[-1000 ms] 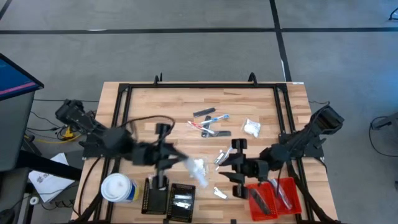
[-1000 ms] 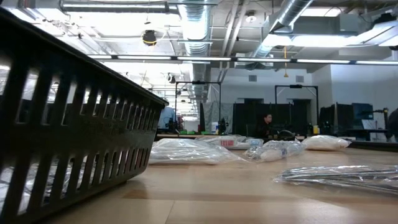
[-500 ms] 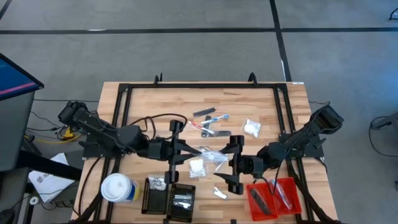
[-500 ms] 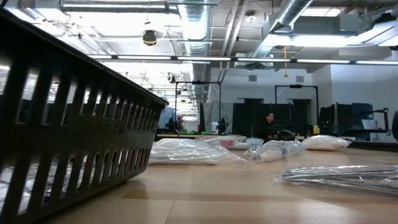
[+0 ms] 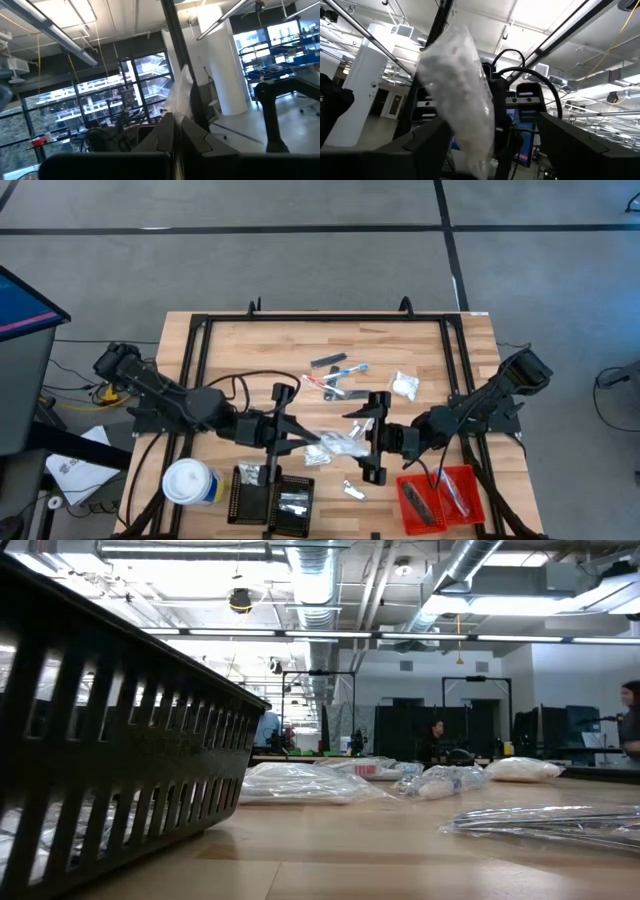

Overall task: Pick & Place Travel size toiletries
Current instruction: Put the cotton pack into the left black bin

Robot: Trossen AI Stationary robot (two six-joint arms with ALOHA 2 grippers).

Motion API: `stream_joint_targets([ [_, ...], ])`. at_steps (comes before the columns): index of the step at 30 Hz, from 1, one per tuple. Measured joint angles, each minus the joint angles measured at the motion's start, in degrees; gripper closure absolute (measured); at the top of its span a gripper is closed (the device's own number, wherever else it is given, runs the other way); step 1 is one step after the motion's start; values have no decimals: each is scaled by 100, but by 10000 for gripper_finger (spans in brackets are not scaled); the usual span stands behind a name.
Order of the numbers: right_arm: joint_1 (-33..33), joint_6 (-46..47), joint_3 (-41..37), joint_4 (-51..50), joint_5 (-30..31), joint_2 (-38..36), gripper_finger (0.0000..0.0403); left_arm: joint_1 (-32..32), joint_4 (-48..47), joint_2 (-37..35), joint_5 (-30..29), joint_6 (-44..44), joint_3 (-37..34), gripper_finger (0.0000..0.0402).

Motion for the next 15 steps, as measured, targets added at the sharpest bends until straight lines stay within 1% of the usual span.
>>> stream_joint_targets([
  [7,7,4,0,0,0,0,117,-142,1,0,-67,-46,0,401],
  [11,7,173,0,1,-9,0,117,-70,-49,3,-202,-99,0,401],
  [15,7,176,7,2,-22,0,117,13,-55,28,-203,-136,0,401],
])
